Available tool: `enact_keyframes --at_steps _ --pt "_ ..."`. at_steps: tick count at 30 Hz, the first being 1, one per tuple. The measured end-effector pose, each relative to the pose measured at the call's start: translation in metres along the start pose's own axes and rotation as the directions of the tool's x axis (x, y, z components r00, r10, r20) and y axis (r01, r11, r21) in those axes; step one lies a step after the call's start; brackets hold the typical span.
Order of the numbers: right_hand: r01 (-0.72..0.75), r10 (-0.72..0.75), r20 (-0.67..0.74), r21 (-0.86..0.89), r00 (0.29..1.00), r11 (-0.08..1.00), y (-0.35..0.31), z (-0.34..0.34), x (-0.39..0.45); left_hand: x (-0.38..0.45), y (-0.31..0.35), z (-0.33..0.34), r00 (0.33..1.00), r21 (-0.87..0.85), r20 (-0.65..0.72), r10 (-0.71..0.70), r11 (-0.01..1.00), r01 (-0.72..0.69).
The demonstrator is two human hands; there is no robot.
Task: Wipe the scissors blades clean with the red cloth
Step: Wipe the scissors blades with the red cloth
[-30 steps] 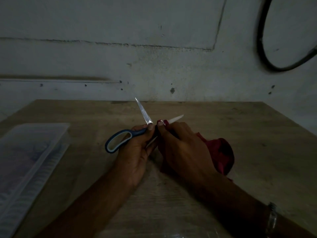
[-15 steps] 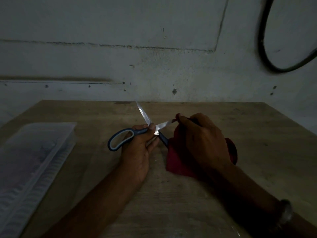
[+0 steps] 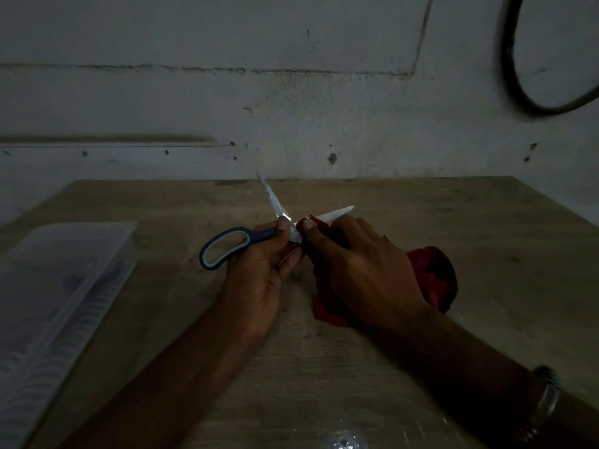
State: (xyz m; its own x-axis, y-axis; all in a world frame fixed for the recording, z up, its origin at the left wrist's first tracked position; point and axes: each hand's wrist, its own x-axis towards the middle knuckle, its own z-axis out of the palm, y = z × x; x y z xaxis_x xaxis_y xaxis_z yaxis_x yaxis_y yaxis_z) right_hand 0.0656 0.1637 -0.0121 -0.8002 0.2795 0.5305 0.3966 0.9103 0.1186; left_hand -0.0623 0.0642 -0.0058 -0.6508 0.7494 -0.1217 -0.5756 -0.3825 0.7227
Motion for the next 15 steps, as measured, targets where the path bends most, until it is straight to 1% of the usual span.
enact_keyframes --at_steps 5,9,11,12,14,15 --pt "-0.007 0.008 -0.066 0.016 0.998 1.000 0.002 -0.003 -0.001 0.000 0.000 0.002 1.000 0.029 -0.007 0.007 1.000 -0.007" --pt "-0.017 0.023 -0.078 0.088 0.997 0.996 0.006 -0.006 0.000 0.002 0.000 0.000 1.000 0.019 0.001 -0.002 1.000 0.002" --pt "-0.087 0.093 -0.056 0.108 0.994 0.990 0.015 -0.006 0.000 0.003 0.001 -0.001 1.000 0.014 -0.007 -0.007 1.000 0.007" --pt "-0.146 0.151 -0.040 0.094 0.988 0.985 0.024 -0.004 0.001 0.003 0.002 -0.001 1.000 0.017 -0.013 -0.004 1.000 0.005" --pt "-0.286 0.289 -0.020 0.081 0.957 0.955 0.045 -0.002 0.002 0.004 0.004 -0.003 0.999 0.042 -0.031 0.014 0.999 -0.012" --pt "-0.346 0.350 -0.021 0.109 0.937 0.932 0.054 -0.002 0.000 0.004 0.005 -0.003 0.998 0.064 -0.044 0.033 0.997 -0.030"
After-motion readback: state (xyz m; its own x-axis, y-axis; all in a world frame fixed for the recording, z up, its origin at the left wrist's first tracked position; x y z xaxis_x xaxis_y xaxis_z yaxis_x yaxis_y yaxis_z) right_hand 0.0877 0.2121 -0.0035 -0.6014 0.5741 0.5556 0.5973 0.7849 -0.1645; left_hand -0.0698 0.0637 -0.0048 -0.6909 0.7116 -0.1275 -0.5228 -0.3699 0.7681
